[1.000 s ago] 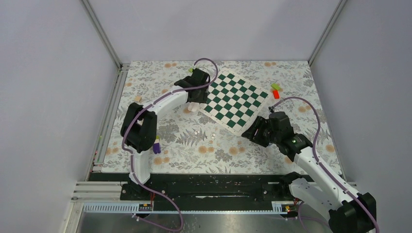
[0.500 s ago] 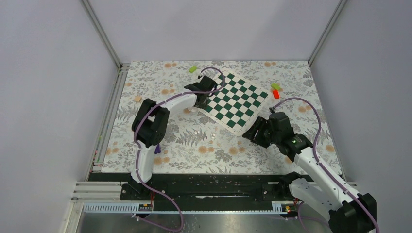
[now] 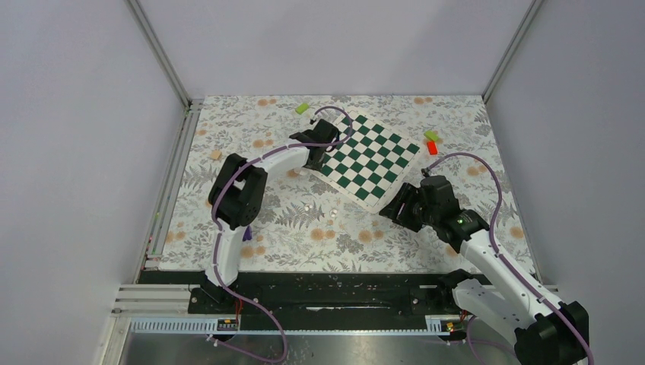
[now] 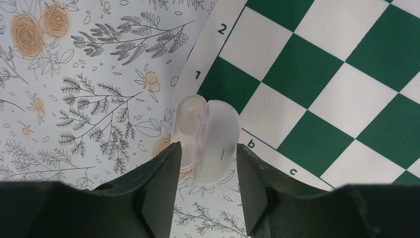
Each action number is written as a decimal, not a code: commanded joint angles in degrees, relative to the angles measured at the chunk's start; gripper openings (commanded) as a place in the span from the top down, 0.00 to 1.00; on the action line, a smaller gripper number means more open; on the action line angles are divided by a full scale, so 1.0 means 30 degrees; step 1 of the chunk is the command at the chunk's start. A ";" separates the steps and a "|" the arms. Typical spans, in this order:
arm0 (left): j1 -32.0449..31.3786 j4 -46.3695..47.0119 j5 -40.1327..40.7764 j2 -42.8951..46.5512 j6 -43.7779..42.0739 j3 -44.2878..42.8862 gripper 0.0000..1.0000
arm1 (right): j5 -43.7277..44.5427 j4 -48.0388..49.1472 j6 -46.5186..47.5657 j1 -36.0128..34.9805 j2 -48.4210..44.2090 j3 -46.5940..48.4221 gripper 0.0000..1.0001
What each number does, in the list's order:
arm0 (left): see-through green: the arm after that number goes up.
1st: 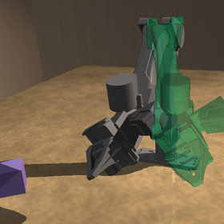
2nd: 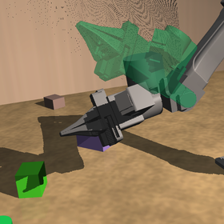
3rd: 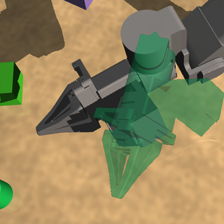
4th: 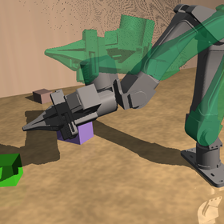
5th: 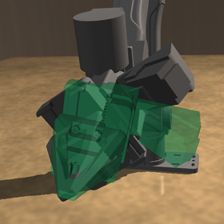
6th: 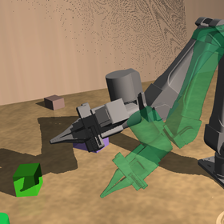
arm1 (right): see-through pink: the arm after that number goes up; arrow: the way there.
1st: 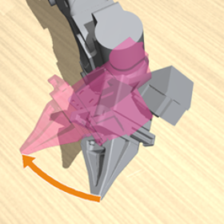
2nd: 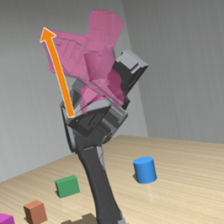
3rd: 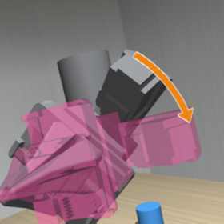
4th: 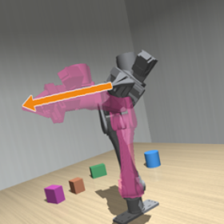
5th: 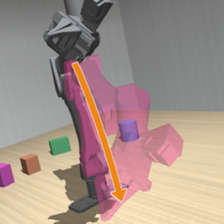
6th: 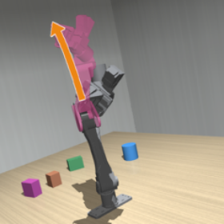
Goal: Insert the wireless bluetooth earbuds into the charging case
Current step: Move the charging case to the corner of the board.
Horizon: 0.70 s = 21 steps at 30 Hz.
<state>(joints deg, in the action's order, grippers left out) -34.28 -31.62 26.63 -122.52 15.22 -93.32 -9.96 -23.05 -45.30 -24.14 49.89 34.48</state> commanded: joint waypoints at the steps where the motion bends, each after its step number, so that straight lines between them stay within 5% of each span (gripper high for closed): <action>1: -0.0013 0.0196 0.0488 -0.0061 0.0130 -0.0578 0.56 | 0.0383 0.0031 -0.0127 -0.0179 -0.0144 -0.0021 0.40; 21: -0.0057 0.0480 -0.0493 -0.0098 0.0718 0.0380 0.63 | 0.0601 -0.0250 -0.0223 -0.0156 -0.0664 -0.0297 0.40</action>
<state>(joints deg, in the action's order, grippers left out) -34.28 -31.57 25.87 -122.87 16.51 -93.14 -9.91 -23.73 -45.50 -24.14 48.71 33.85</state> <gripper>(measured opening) 0.377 0.601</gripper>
